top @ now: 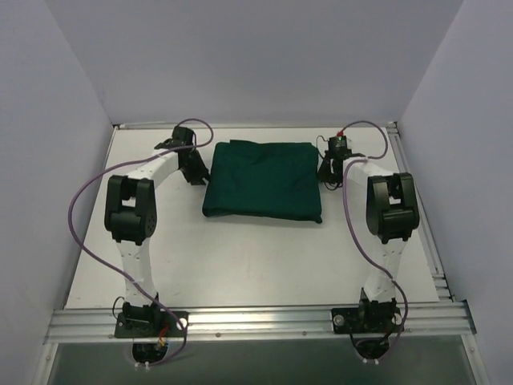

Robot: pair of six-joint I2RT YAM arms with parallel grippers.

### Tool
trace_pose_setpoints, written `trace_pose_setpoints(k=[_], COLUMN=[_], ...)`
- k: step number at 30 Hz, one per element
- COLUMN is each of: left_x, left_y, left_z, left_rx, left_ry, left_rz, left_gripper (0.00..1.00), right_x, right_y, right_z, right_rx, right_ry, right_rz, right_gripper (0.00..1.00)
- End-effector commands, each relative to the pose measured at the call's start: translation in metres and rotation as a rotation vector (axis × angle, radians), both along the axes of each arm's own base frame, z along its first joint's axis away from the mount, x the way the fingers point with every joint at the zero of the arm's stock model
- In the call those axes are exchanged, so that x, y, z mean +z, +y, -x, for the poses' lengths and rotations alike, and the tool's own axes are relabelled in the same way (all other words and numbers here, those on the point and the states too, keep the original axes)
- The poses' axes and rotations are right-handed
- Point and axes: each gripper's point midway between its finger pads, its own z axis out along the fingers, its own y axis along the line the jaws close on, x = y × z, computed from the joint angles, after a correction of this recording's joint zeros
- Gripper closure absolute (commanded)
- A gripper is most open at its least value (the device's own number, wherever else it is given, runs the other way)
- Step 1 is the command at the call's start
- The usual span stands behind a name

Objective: Open and lay out the surgical kit
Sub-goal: Adjust the surgical kit at the center of the board, then open the surgical kit at the center of the board.

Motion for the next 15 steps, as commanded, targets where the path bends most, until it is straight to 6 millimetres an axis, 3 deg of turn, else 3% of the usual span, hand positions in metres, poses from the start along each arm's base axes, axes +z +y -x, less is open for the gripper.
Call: trace_pose_setpoints(k=[1, 3, 4, 5, 6, 7, 9, 10, 11, 12, 13, 14, 15], left_x=[0.071, 0.085, 0.111, 0.117, 0.127, 0.15, 0.163, 0.181, 0.187, 0.184, 0.197, 0.199, 0.202], left_y=[0.025, 0.042, 0.05, 0.055, 0.058, 0.059, 0.054, 0.048, 0.044, 0.036, 0.031, 0.019, 0.006], left_z=[-0.014, -0.008, -0.005, 0.0, 0.004, 0.009, 0.019, 0.028, 0.035, 0.043, 0.053, 0.062, 0.07], left_rx=[0.084, 0.119, 0.137, 0.15, 0.156, 0.16, 0.137, 0.113, 0.091, 0.055, 0.025, -0.017, -0.069], left_ry=[-0.168, -0.196, -0.252, -0.266, -0.285, -0.337, -0.373, -0.414, -0.431, -0.426, -0.46, -0.469, -0.481], left_rz=[0.033, 0.012, 0.014, 0.002, 0.0, 0.007, 0.033, 0.052, 0.063, 0.086, 0.095, 0.107, 0.139], left_gripper=[0.59, 0.55, 0.54, 0.53, 0.52, 0.52, 0.51, 0.5, 0.5, 0.49, 0.47, 0.46, 0.45], right_x=[0.026, 0.051, 0.058, 0.076, 0.077, 0.081, 0.102, 0.093, 0.108, 0.111, 0.102, 0.117, 0.12], right_y=[-0.016, -0.038, -0.042, -0.045, -0.043, -0.041, -0.039, -0.031, -0.026, -0.021, -0.012, -0.007, 0.0], right_z=[-0.004, 0.003, 0.007, 0.012, 0.021, 0.028, 0.044, 0.061, 0.07, 0.08, 0.098, 0.107, 0.116], right_rx=[-0.017, -0.053, -0.056, -0.055, -0.044, -0.032, -0.018, 0.009, 0.03, 0.045, 0.075, 0.092, 0.113], right_ry=[-0.023, -0.044, -0.05, -0.072, -0.062, -0.061, -0.094, -0.063, -0.097, -0.102, -0.069, -0.112, -0.12], right_rz=[-0.002, 0.035, 0.037, 0.036, 0.03, 0.017, -0.002, -0.037, -0.064, -0.094, -0.14, -0.17, -0.202], right_gripper=[0.69, 0.59, 0.53, 0.51, 0.49, 0.46, 0.45, 0.44, 0.44, 0.43, 0.42, 0.41, 0.39])
